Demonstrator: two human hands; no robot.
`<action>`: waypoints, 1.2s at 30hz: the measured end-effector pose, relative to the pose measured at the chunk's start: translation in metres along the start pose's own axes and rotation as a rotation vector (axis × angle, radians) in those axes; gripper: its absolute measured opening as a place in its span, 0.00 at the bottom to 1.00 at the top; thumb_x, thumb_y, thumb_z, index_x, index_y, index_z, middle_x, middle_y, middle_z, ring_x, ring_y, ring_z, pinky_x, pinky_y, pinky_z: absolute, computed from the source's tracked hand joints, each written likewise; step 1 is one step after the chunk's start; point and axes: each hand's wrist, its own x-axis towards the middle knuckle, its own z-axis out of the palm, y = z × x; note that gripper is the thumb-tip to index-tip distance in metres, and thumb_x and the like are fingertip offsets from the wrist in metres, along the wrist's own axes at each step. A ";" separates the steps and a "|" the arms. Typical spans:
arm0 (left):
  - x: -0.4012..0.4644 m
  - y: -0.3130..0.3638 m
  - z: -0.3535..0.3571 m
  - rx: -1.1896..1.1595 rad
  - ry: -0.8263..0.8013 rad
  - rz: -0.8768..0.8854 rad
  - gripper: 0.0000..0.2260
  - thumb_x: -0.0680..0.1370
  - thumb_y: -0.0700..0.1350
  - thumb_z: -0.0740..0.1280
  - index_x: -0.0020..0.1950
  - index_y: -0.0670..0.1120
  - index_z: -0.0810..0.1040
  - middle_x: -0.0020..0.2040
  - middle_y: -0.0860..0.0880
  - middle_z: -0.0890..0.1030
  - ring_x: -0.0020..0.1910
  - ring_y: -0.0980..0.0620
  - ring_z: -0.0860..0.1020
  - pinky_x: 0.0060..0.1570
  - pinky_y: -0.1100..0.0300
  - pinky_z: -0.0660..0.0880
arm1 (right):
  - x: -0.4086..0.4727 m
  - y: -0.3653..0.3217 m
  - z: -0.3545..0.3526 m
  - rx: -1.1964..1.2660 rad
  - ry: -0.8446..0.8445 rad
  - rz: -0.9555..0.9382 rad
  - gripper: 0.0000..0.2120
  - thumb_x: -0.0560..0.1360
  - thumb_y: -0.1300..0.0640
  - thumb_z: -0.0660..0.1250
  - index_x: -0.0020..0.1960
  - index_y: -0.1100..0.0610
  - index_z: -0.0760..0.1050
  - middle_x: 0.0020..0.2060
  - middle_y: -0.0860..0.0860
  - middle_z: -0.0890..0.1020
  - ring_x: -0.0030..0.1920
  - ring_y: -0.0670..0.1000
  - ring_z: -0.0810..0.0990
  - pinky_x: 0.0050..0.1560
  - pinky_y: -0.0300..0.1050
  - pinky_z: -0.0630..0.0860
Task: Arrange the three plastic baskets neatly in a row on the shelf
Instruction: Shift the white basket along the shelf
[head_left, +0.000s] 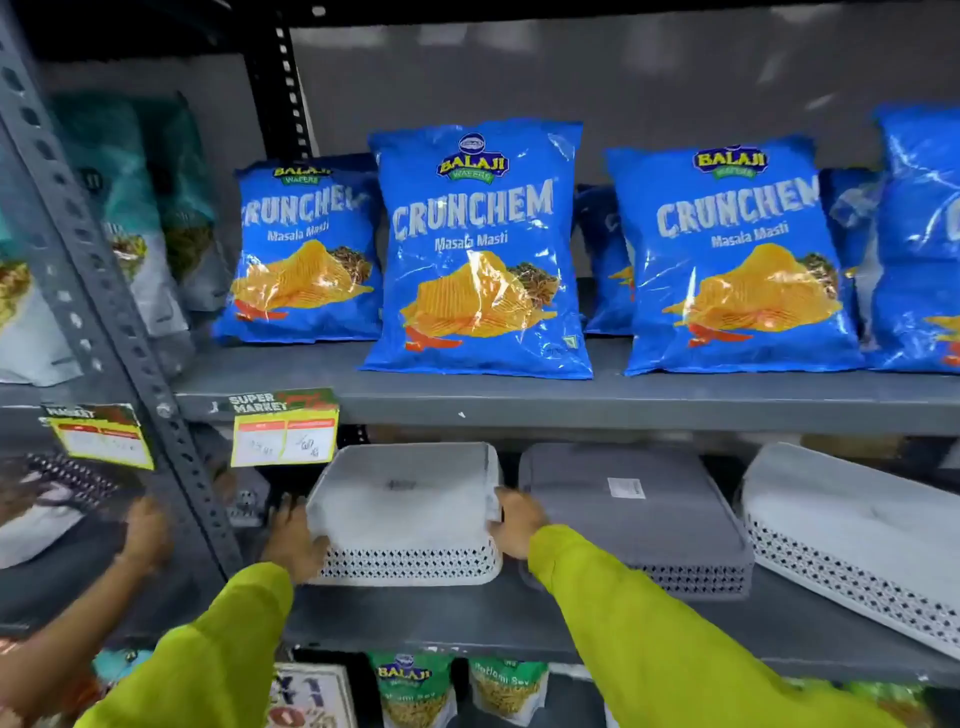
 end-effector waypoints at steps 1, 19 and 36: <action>0.008 -0.001 0.000 -0.042 0.035 -0.040 0.35 0.75 0.44 0.66 0.77 0.39 0.54 0.79 0.39 0.53 0.78 0.39 0.50 0.75 0.44 0.57 | 0.004 -0.003 0.002 0.014 0.026 0.032 0.26 0.75 0.56 0.64 0.72 0.59 0.64 0.70 0.58 0.70 0.69 0.59 0.70 0.70 0.47 0.67; 0.042 0.025 -0.021 -0.443 -0.143 -0.278 0.38 0.76 0.68 0.51 0.75 0.41 0.62 0.76 0.39 0.63 0.72 0.36 0.65 0.72 0.46 0.62 | 0.026 -0.008 0.003 0.445 -0.007 0.485 0.39 0.69 0.66 0.73 0.73 0.69 0.55 0.72 0.60 0.65 0.71 0.58 0.67 0.67 0.43 0.68; -0.006 0.069 -0.053 -1.418 0.100 -0.250 0.18 0.81 0.57 0.51 0.49 0.49 0.77 0.58 0.40 0.80 0.53 0.40 0.78 0.59 0.43 0.73 | 0.023 0.012 -0.032 1.323 0.217 0.346 0.22 0.75 0.41 0.62 0.52 0.59 0.80 0.46 0.59 0.84 0.45 0.58 0.82 0.48 0.52 0.79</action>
